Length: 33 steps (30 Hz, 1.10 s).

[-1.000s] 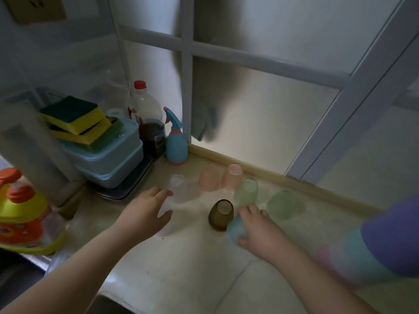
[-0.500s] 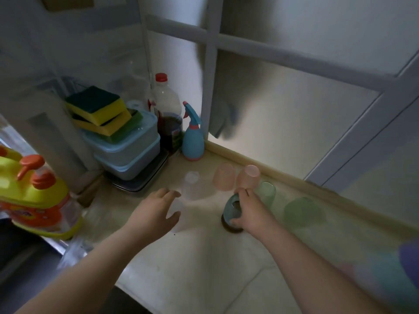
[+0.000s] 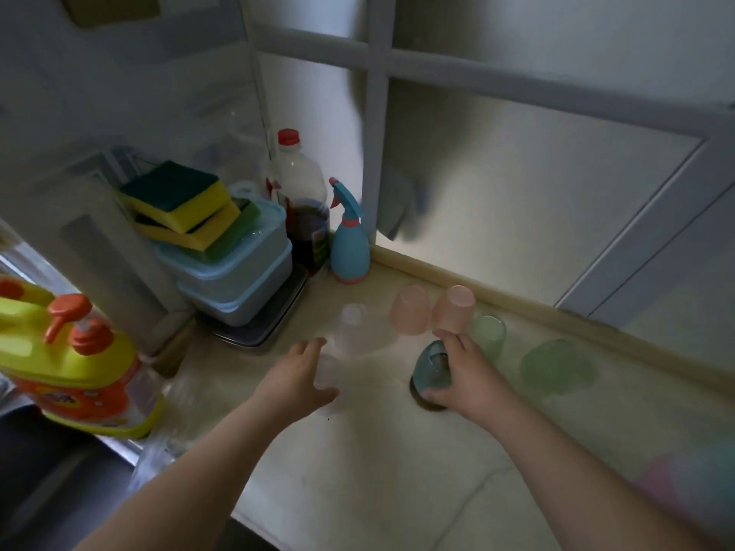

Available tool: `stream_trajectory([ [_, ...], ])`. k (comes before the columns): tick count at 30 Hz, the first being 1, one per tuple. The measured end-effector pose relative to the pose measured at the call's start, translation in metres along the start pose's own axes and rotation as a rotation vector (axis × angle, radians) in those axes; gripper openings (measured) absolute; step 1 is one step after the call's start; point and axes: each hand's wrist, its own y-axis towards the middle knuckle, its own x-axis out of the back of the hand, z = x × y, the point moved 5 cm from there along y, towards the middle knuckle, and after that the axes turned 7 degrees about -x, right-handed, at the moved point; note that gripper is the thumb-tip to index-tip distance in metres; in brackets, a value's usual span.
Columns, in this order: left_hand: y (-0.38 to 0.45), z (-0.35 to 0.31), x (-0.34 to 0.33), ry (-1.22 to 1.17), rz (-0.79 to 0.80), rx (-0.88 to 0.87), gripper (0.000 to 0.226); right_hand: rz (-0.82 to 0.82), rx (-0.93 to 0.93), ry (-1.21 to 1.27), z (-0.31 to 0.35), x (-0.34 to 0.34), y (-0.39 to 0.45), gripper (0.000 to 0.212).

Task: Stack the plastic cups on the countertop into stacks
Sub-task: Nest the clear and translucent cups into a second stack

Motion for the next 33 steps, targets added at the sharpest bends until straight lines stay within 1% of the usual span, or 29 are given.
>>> stream_trajectory([
  [2, 0.005, -0.002, -0.006, -0.020, 0.039, 0.018, 0.074, -0.018, 0.001, 0.025, -0.001, 0.004, -0.005, 0.098],
  [4, 0.009, -0.010, -0.007, -0.010, 0.035, 0.014, 0.067, -0.047, 0.003, 0.039, -0.003, 0.010, -0.011, 0.096],
  [6, 0.011, -0.027, -0.001, -0.023, 0.011, -0.012, 0.069, -0.070, -0.011, 0.062, -0.008, 0.016, -0.017, 0.090],
  [9, 0.018, -0.065, 0.025, -0.079, -0.066, -0.100, 0.069, -0.113, -0.029, 0.050, -0.017, 0.024, -0.027, 0.079],
  [11, 0.022, -0.095, 0.048, -0.134, -0.150, -0.197, 0.063, -0.143, -0.032, 0.034, -0.023, 0.029, -0.034, 0.069],
  [13, 0.023, -0.123, 0.065, -0.172, -0.190, -0.294, 0.059, -0.177, -0.032, 0.047, -0.027, 0.035, -0.040, 0.062],
  [15, 0.023, -0.145, 0.067, -0.181, -0.172, -0.356, 0.057, -0.203, -0.032, 0.066, -0.030, 0.041, -0.046, 0.059],
  [17, 0.026, -0.159, 0.056, -0.170, -0.124, -0.378, 0.057, -0.219, -0.020, 0.079, -0.032, 0.045, -0.052, 0.059],
  [21, 0.033, -0.168, 0.021, -0.165, -0.019, -0.353, 0.060, -0.224, -0.019, 0.081, -0.039, 0.050, -0.062, 0.059],
  [24, 0.036, -0.167, -0.003, -0.166, 0.020, -0.344, 0.060, -0.234, -0.027, 0.086, -0.045, 0.051, -0.067, 0.058],
  [27, 0.038, -0.166, -0.014, -0.209, 0.012, -0.318, 0.066, -0.224, -0.030, 0.078, -0.048, 0.049, -0.069, 0.057],
  [31, 0.035, -0.163, -0.010, -0.151, -0.005, -0.358, 0.068, -0.195, -0.032, 0.076, -0.045, 0.046, -0.067, 0.059],
  [33, 0.033, -0.155, 0.001, -0.139, -0.050, -0.359, 0.065, -0.209, -0.035, 0.084, -0.043, 0.049, -0.062, 0.060],
])
